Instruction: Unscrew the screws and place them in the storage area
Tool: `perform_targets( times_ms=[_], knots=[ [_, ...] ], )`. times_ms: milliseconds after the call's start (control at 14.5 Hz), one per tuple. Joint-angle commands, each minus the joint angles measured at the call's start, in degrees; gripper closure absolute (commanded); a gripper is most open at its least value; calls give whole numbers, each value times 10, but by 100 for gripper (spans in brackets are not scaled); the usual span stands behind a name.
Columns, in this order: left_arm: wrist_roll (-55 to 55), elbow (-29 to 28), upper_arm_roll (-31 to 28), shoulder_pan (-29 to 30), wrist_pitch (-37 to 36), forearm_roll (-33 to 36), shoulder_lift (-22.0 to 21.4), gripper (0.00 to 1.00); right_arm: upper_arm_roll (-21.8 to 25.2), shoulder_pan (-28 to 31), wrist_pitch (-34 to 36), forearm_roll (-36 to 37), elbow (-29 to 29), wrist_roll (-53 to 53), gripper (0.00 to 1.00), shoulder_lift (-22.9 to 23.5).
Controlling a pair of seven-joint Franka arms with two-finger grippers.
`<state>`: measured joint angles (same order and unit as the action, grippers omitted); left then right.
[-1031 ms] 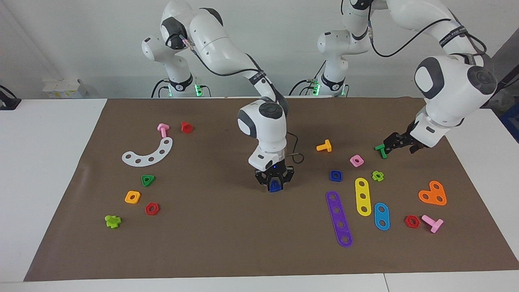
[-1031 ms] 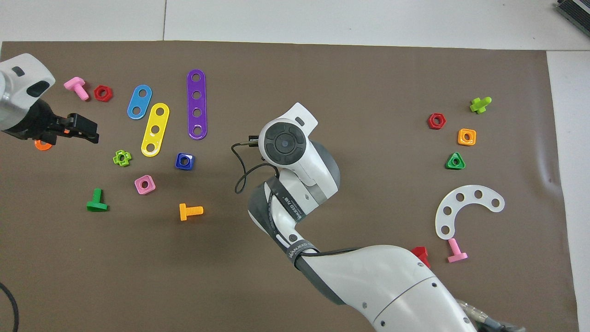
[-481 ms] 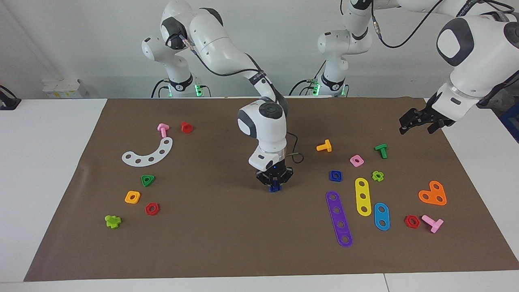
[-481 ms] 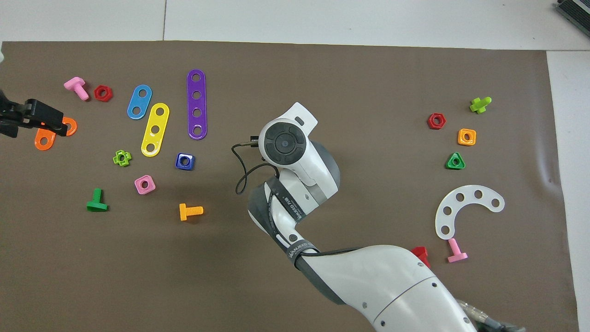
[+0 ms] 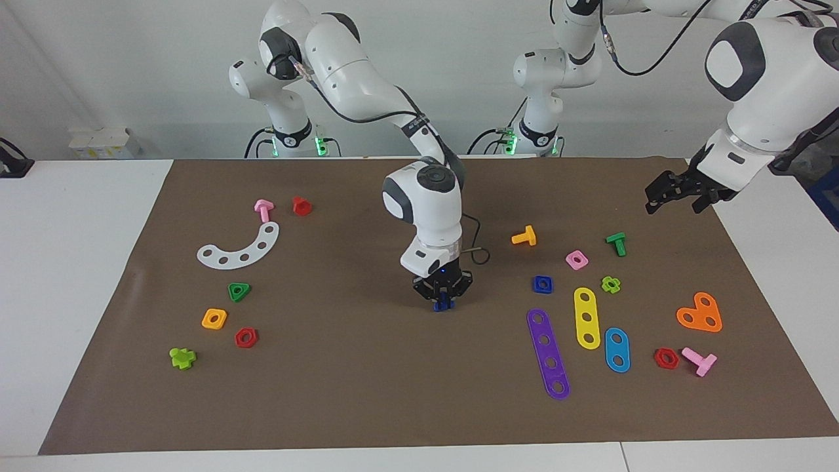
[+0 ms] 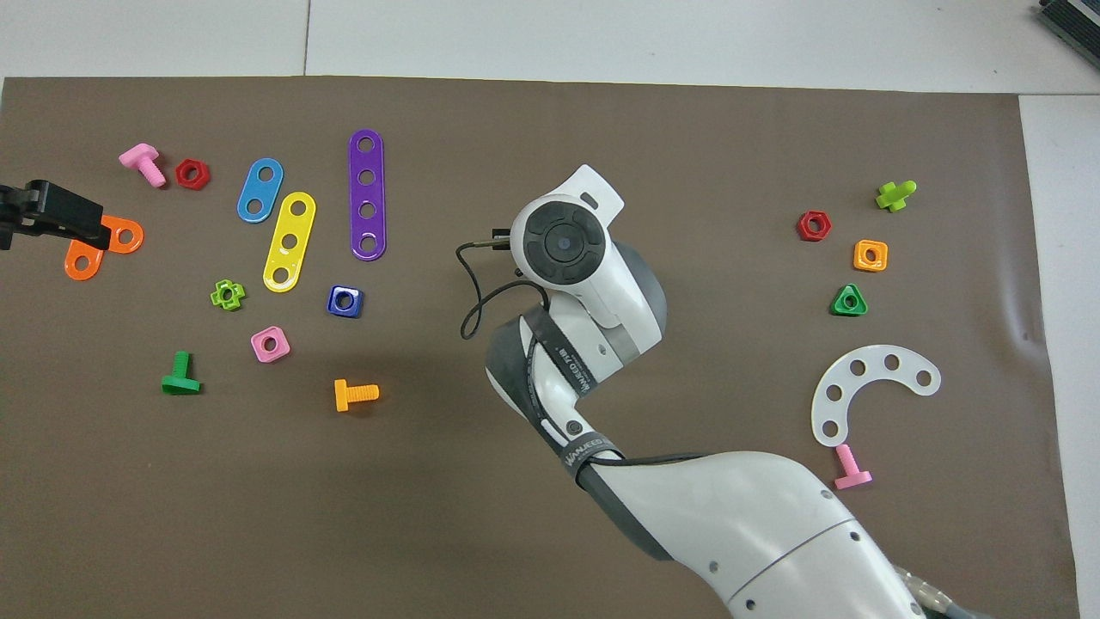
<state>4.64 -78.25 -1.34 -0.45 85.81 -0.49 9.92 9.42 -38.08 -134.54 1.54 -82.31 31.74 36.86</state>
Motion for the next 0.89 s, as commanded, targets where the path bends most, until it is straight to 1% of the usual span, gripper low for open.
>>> perform_targets(
  times_ms=[0, 69, 138, 275, 412, 550, 619, 688, 825],
  knots=[
    [-2, -3, -2, 1, 16, 15, -14, 0, -3, 51, 0, 9, -130, -81, 100, -118],
    [-2, -3, -3, 1, 16, 15, -14, 0, -3, 71, -5, 9, -177, -109, 100, -156],
    [-2, -1, -3, 0, 12, 15, -13, 0, -3, 96, -5, 9, -210, -132, 100, -186],
    [-2, -1, -2, -2, 6, 13, -14, 0, -4, 144, -5, 9, -267, -186, 100, -233],
    [0, -2, 1, -3, 3, 12, -14, 0, -5, 186, -11, 9, -304, -228, 100, -250],
    [2, -3, 3, -3, 9, 11, -14, 0, -5, 221, -66, 9, -365, -259, 100, -267],
    [4, -4, 3, -3, 13, 11, -14, 0, -5, 234, -106, 8, -399, -283, 100, -274],
    [4, -3, 3, -3, 15, 11, -14, 0, -5, 246, -132, 7, -421, -294, 100, -276],
    [3, -4, 3, -4, 36, 8, -13, 0, -6, 262, -140, 6, -445, -315, 100, -277]
  ],
)
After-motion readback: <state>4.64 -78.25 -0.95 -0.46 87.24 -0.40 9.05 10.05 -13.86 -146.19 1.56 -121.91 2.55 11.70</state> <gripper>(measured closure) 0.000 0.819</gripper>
